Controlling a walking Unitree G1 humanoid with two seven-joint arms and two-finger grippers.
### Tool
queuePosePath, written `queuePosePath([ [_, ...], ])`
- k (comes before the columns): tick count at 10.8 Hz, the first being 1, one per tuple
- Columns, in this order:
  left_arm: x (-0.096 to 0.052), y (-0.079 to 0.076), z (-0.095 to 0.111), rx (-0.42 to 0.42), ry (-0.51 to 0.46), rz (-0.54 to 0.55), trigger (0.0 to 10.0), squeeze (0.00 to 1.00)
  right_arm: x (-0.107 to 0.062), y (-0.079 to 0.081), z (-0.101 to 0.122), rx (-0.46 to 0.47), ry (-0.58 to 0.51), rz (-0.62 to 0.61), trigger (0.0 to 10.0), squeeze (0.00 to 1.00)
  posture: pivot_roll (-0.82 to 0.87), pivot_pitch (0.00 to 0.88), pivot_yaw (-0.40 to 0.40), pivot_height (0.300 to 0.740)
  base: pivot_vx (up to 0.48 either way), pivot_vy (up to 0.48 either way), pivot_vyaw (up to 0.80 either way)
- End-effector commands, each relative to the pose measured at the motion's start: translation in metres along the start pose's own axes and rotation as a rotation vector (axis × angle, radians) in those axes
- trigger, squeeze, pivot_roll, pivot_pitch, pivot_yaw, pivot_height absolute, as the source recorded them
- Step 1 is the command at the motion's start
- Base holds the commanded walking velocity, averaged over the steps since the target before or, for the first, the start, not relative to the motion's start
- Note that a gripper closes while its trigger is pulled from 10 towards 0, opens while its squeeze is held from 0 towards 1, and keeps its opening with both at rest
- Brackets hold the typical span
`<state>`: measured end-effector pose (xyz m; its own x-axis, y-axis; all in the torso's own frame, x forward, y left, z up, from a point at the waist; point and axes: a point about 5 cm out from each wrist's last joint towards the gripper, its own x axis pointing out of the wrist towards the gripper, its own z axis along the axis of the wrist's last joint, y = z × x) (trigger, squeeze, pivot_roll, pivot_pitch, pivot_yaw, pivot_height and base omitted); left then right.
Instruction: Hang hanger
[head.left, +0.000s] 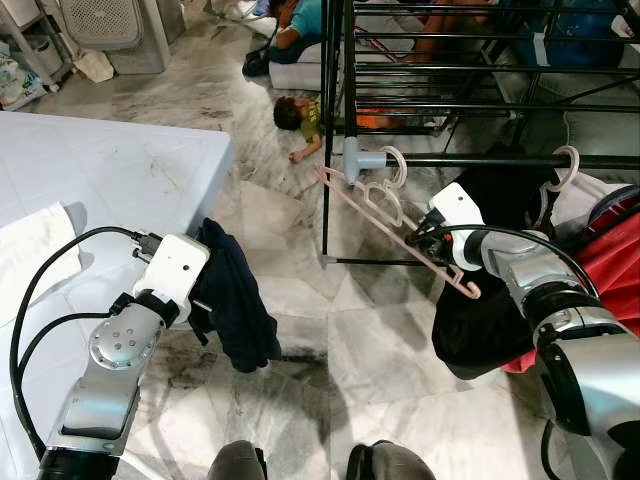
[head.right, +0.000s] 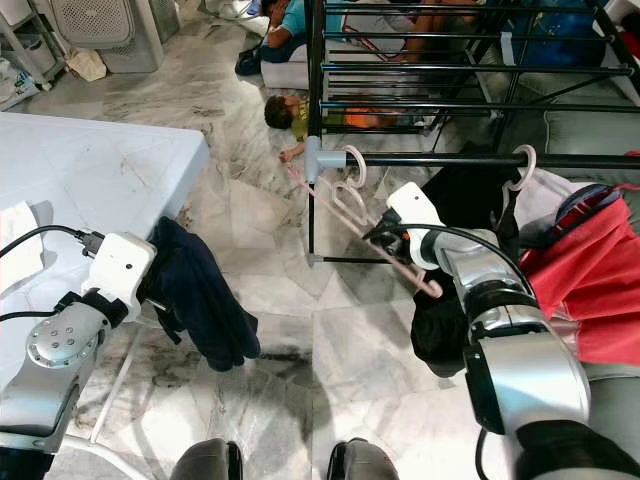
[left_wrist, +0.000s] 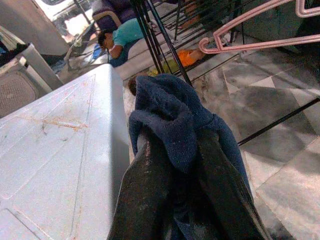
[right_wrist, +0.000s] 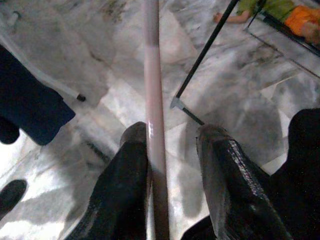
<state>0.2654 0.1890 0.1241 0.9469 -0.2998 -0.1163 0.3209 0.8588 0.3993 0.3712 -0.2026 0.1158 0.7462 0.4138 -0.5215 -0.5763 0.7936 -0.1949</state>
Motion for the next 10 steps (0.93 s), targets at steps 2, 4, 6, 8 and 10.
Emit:
queuePosePath([
  [2, 0.002, 0.004, 0.005, 0.021, -0.028, 0.011, 10.0, 0.0, 0.0, -0.004, 0.012, 0.057, -0.07, -0.049, 0.0, 0.0, 0.05, 0.086, -0.01, 0.74, 0.0, 0.0, 0.0],
  [4, 0.004, 0.005, 0.005, 0.023, -0.031, 0.011, 10.0, 0.0, 0.002, -0.002, 0.007, 0.125, -0.112, -0.079, 0.0, 0.0, 0.04, 0.078, -0.014, 0.74, 0.0, 0.0, 0.0],
  [6, 0.004, 0.004, 0.004, 0.023, -0.033, 0.007, 10.0, 0.0, 0.006, 0.01, -0.003, 0.186, -0.137, -0.054, 0.0, 0.0, 0.04, 0.073, -0.012, 0.74, 0.0, 0.0, 0.0],
  [8, 0.006, 0.003, 0.003, 0.027, -0.035, -0.001, 10.0, 0.0, 0.009, 0.014, -0.005, 0.247, -0.183, -0.116, 0.0, 0.0, 0.03, 0.065, -0.02, 0.74, 0.0, 0.0, 0.0],
  [10, 0.006, 0.0, 0.002, -0.071, -0.049, 0.008, 10.0, 0.0, 0.012, 0.027, 0.005, 0.278, -0.287, -0.151, 0.0, 0.0, 0.03, 0.056, -0.029, 0.74, 0.0, 0.0, 0.0],
])
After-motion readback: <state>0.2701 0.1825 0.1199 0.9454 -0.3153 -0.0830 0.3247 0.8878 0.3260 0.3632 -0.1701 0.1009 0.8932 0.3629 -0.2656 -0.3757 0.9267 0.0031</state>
